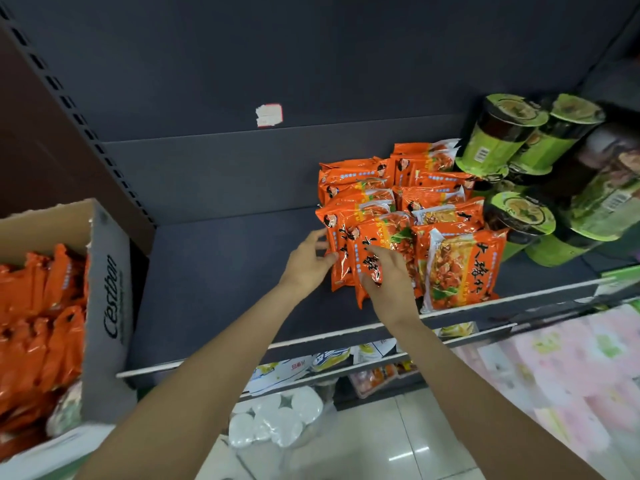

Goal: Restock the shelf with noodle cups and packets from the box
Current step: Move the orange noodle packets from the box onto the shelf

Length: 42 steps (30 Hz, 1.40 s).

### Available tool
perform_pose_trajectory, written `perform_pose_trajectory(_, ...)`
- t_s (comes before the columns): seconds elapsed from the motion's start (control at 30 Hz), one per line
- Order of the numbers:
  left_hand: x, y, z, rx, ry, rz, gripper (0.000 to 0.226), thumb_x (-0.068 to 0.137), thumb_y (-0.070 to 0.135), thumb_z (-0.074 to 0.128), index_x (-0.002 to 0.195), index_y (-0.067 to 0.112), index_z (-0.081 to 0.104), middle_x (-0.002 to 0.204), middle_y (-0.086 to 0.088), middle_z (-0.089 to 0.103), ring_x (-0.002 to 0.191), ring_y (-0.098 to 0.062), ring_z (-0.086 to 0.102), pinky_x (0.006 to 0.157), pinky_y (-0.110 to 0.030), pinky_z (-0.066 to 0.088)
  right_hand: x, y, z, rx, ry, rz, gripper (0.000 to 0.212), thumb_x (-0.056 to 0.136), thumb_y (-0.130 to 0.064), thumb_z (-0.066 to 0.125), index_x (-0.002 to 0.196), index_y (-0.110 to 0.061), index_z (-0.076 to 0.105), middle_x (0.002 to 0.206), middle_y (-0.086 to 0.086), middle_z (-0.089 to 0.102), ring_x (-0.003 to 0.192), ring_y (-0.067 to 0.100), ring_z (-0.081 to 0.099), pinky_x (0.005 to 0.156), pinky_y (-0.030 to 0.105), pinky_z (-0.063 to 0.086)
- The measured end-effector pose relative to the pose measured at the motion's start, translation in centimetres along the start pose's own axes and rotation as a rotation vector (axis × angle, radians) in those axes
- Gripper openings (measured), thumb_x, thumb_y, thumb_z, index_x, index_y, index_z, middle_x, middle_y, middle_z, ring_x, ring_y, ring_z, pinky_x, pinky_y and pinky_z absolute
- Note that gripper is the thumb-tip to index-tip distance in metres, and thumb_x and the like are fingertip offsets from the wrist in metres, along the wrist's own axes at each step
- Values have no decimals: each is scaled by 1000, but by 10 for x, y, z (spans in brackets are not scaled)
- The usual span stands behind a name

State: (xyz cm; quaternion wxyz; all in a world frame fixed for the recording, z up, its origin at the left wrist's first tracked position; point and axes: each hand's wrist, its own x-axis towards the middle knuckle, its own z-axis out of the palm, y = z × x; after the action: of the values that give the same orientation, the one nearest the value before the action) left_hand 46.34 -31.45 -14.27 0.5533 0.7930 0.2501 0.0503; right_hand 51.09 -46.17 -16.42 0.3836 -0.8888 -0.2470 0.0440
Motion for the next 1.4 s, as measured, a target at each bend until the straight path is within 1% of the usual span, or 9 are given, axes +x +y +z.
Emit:
perform_pose_trajectory(0.2,-31,5,-46,168,169,110,24,92,16,54,116,17,57,103,3,66,86,-8,61,77,-17,46,-7,-49,10,108,19,-63,27,90,-5,55,117,-11,59,112,7,54,100,18,55,90,25,43)
perform_pose_trajectory(0.37,-75,-8,-116,202,357,188,19,91,14,55,108,20,58,88,13,63,79,-3,59,64,-5,41,-13,-115,44,199,-95,-112,23,89,-2,53,106,-14,62,100,2,57,76,0,53,72,6,38)
perform_pose_trajectory(0.47,-105,-26,-172,213,493,190,22,89,8,56,108,20,56,83,14,62,75,-2,59,68,-13,41,-17,-165,75,237,-162,-159,22,88,-1,53,99,-17,63,97,2,61,76,1,55,67,1,38)
perform_pose_trajectory(0.57,-129,-53,-236,226,583,158,18,88,3,56,100,16,60,76,13,60,67,4,58,64,-6,40,-25,-220,115,264,-244,-207,19,91,-6,52,98,-20,62,99,0,62,81,6,57,68,6,41)
perform_pose_trajectory(0.67,-145,-88,-302,261,639,73,14,88,4,56,97,13,62,81,4,64,72,-6,59,69,-17,42,-33,-273,160,297,-304,-239,19,92,-8,51,99,-21,62,99,-1,62,85,6,57,72,9,43)
perform_pose_trajectory(0.83,-148,-146,-398,275,619,-55,13,88,4,56,96,9,64,87,-1,64,82,-12,56,70,-10,33,-37,-341,236,335,-324,-199,19,91,-6,51,100,-17,64,94,0,64,85,6,58,78,19,47)
perform_pose_trajectory(1.0,-128,-194,-454,260,500,-145,19,92,7,52,104,7,66,102,-6,67,96,-14,60,84,-14,40,-27,-373,300,259,-326,-127,23,92,-8,52,109,-18,64,97,-5,64,91,5,60,84,14,46)
perform_pose_trajectory(1.1,-110,-219,-469,223,439,-197,22,93,8,51,110,6,65,112,-9,67,110,-21,60,93,-21,41,-17,-381,330,213,-362,-78,28,94,-7,50,119,-11,61,109,5,66,101,11,60,81,7,38)
perform_pose_trajectory(1.4,-60,-251,-465,20,471,-350,29,96,13,49,123,14,60,122,-2,62,117,-15,55,95,-19,37,15,-372,394,120,-459,-26,39,95,-9,49,134,-12,49,131,8,57,121,18,54,99,22,39)
